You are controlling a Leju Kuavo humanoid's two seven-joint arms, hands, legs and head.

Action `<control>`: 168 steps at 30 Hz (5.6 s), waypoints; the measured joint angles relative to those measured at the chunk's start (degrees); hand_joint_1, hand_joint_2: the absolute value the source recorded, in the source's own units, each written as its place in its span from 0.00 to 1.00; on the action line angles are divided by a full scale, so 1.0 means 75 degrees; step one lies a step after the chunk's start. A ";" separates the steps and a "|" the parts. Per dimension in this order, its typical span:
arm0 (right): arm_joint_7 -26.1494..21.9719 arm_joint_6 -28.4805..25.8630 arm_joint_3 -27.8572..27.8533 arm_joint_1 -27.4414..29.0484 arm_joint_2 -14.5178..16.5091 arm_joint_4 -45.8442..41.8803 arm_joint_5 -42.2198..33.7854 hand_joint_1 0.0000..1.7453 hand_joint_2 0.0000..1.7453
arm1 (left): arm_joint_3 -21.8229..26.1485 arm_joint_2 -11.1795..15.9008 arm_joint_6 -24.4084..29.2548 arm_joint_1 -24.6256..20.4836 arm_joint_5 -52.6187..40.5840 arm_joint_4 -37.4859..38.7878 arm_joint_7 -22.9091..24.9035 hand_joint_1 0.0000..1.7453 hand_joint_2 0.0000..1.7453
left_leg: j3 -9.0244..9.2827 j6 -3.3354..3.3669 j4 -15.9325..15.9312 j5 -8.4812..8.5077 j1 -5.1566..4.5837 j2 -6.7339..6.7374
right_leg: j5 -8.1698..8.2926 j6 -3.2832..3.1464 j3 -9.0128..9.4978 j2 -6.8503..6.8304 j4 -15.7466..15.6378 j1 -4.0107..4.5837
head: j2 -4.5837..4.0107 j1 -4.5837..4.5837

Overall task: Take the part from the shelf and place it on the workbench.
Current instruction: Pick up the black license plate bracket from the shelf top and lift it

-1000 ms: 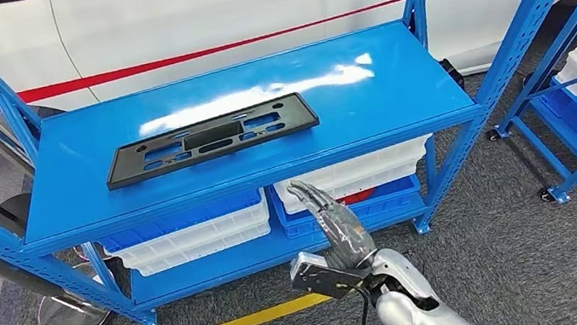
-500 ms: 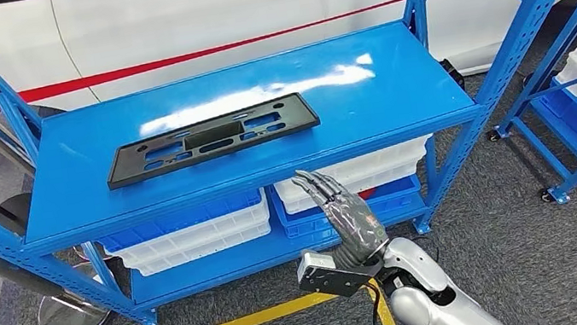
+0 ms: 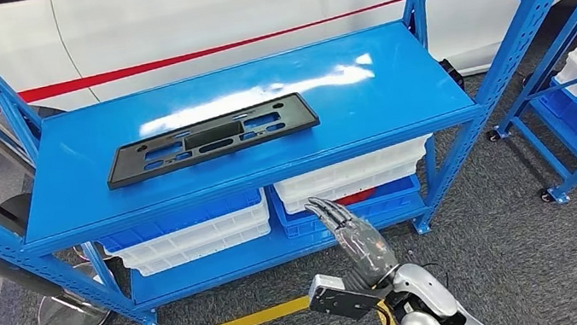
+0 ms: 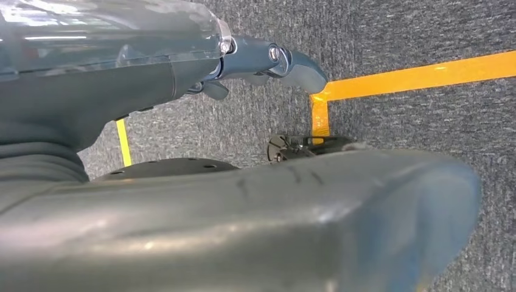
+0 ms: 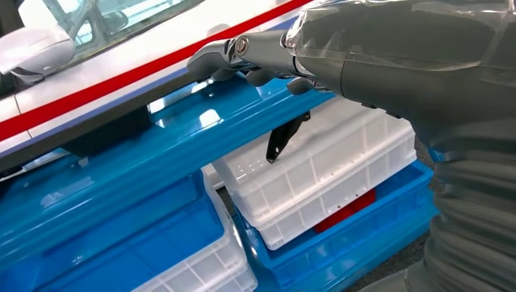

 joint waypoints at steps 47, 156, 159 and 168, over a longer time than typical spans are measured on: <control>0.0587 -0.0133 0.0289 0.0412 -0.0039 -0.0616 0.2102 0.00 1.00 | 0.0058 -0.0098 -0.0471 -0.0196 -0.0388 0.0000 -0.0041 0.00 0.00 | -0.0594 -0.0250 0.1760 -0.0598 0.0121 -0.0016 | 0.0079 -0.0201 -0.0151 -0.0041 -0.0005 -0.0041 | 0.0001 0.0016; -0.0372 -0.0533 0.7803 -0.7178 -0.0832 0.4077 -0.5478 0.00 1.00 | 0.1072 -0.0297 -0.0455 -0.0003 0.0050 0.0038 -0.0795 0.00 0.00 | 0.0266 0.0026 -0.0116 -0.0194 -0.0017 -0.0073 | 0.0388 -0.0036 -0.0429 0.0049 0.0021 0.0014 | 0.0000 0.0015; -0.0376 -0.0530 0.7804 -0.7145 -0.0681 0.4328 -0.5691 0.00 1.00 | 0.1078 -0.0297 -0.0443 -0.0002 0.0064 0.0038 -0.0797 0.00 0.00 | 0.0266 0.0026 -0.0116 -0.0194 -0.0017 -0.0073 | 0.0388 -0.0036 -0.0429 0.0049 0.0021 0.0014 | 0.0000 0.0015; -0.0342 -0.0524 0.7804 -0.7194 -0.0605 0.4610 -0.6053 0.00 1.00 | 0.1099 -0.0297 -0.0439 -0.0003 0.0102 0.0038 -0.0752 0.00 0.00 | 0.0269 0.0026 -0.0116 -0.0194 -0.0020 -0.0072 | 0.0388 -0.0035 -0.0429 0.0050 0.0019 0.0009 | 0.0000 0.0015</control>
